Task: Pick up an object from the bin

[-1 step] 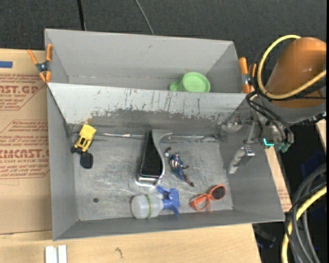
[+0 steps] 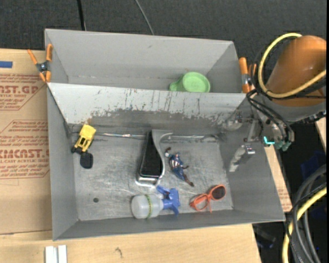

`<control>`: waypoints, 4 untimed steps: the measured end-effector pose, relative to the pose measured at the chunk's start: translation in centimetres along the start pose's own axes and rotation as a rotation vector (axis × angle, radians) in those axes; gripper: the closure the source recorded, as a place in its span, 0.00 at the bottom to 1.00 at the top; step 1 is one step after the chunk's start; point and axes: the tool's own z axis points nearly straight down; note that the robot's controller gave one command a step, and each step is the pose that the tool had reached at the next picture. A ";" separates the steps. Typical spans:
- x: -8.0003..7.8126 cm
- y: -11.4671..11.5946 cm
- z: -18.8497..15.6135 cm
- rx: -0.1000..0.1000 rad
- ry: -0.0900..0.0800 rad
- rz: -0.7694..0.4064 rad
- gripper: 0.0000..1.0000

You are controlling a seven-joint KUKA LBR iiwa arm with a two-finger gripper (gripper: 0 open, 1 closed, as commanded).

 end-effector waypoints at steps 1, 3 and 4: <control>0.9 0.2 2.0 0.002 -0.008 -0.056 0.00; 4.1 3.1 11.3 0.001 -0.004 -0.119 0.00; 5.3 2.7 13.2 -0.002 0.001 -0.445 1.00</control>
Offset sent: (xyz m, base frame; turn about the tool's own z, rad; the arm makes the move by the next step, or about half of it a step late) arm -0.0634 -0.0063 -0.0595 -0.0835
